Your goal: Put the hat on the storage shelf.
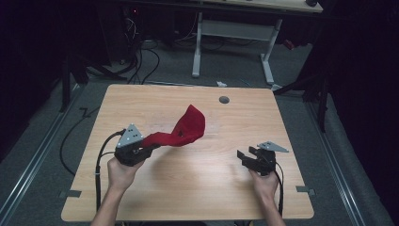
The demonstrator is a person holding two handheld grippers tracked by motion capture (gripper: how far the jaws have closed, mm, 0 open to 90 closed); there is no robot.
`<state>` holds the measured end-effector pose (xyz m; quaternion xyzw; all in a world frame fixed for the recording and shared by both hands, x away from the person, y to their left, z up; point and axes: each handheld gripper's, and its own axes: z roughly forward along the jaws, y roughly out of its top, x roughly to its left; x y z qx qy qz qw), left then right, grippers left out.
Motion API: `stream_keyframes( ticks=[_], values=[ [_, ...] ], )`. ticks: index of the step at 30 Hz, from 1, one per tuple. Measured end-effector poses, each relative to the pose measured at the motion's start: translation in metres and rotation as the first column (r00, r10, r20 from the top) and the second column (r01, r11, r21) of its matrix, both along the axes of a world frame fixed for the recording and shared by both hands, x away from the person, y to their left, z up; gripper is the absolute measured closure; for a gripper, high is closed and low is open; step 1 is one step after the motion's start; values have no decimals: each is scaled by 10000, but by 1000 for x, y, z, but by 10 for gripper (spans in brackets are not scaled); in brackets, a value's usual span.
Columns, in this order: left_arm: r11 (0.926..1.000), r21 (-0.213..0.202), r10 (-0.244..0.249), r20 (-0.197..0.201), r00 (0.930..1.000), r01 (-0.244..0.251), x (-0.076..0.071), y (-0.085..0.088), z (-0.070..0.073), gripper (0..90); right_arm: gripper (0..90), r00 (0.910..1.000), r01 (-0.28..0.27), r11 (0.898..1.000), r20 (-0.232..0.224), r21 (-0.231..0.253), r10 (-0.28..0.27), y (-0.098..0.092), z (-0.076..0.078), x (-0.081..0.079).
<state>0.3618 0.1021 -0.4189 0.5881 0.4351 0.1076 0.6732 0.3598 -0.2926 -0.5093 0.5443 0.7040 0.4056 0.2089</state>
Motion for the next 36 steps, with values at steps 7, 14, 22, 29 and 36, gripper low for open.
stream_keyframes(
  ticks=[7, 14, 22, 29, 36],
  values=[
    [9987, -275, 431, -275, 9987, -438, 10, 6, 2, 811, 390, 9989, 355, 9923, -260, -1185, -389, -1, -12, 1],
    [9960, -635, 599, -549, 9967, -633, 18, 12, 12, 811, 378, 9981, 26, 9782, -595, -2077, -153, 8, -21, 5],
    [9909, -972, 850, -896, 9924, -936, 33, 17, 26, 810, 362, 9976, 15, 9804, -672, -1970, -151, 7, -22, 5],
    [9750, -1710, 1272, -948, 9873, -1421, 46, 25, 37, 810, 361, 9975, 44, 9806, -683, -1962, -182, 7, -22, 3],
    [9496, -2545, 1575, -1163, 9806, -1828, 61, 39, 48, 811, 360, 9975, 45, 9806, -683, -1959, -182, 7, -22, 3]
  ],
)
